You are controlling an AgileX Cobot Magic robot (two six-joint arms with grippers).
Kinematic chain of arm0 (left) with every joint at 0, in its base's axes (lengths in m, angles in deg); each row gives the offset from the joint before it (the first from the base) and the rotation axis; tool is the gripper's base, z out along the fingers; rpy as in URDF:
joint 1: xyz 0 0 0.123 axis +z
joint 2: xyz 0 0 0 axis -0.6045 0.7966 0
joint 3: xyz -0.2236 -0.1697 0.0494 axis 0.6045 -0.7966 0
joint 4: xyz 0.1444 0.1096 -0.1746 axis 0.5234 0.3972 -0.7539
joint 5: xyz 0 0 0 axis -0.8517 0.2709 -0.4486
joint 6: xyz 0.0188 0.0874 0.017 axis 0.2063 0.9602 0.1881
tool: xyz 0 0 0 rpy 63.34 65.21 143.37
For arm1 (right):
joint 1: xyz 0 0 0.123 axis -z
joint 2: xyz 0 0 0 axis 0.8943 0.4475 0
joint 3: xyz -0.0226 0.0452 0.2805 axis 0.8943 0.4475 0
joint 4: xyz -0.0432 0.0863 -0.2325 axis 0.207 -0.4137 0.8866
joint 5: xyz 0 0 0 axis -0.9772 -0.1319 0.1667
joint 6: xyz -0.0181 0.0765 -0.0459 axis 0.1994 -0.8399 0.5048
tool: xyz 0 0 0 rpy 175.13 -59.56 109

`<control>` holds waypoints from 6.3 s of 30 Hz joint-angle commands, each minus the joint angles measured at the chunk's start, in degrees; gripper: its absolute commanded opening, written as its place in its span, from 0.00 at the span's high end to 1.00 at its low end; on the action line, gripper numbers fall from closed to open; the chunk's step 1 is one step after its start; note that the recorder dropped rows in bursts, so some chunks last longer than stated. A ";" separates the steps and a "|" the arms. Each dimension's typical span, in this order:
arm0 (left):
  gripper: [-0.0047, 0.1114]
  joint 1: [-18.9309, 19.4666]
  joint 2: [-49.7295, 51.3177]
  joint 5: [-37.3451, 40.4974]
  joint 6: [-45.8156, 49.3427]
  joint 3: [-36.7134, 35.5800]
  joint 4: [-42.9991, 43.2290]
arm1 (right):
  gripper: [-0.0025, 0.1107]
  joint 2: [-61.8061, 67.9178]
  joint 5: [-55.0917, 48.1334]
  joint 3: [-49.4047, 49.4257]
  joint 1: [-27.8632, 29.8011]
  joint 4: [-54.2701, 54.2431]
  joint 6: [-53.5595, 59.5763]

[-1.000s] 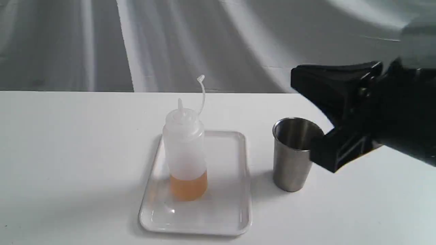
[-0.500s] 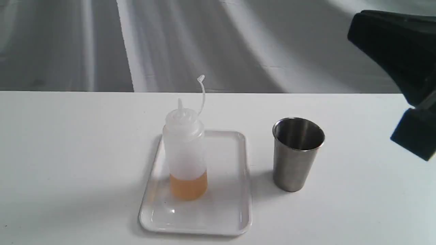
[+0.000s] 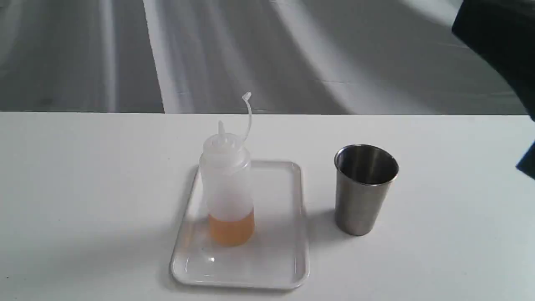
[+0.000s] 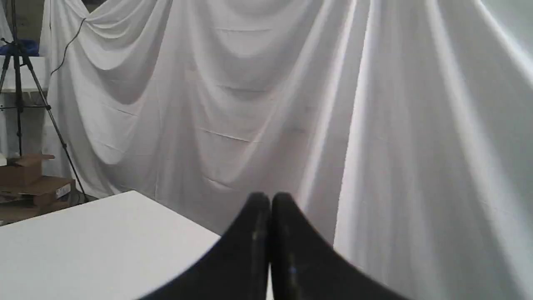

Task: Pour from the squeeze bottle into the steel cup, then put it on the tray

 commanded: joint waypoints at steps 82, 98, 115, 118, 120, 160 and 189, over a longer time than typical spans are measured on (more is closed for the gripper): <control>0.89 0.02 -0.15 -0.49 -0.20 -0.25 -0.17 | 0.98 -39.84 -12.41 36.12 27.37 -18.04 2.82; 0.89 0.02 -0.15 -0.49 -0.03 -0.25 -0.17 | 0.98 -39.84 -28.97 36.12 27.37 -36.55 30.11; 0.89 0.02 -0.15 -0.49 -0.07 -0.25 -0.17 | 0.98 -39.84 -28.48 36.12 28.03 -32.11 29.26; 0.89 0.02 -0.15 -0.49 -0.07 -0.25 -0.17 | 0.98 -39.84 -28.48 36.12 28.03 -32.11 28.92; 0.89 0.02 -0.15 -0.49 -0.07 -0.25 -0.17 | 0.98 -39.84 -28.48 36.12 28.03 -32.11 28.79; 0.89 0.02 -0.15 -0.49 -0.24 -0.25 -0.17 | 0.98 -39.84 -28.92 36.12 34.37 -34.85 28.59; 0.89 -0.59 -0.15 -0.49 -0.13 -0.25 -0.17 | 0.98 -39.84 -28.92 36.12 34.37 -35.14 28.28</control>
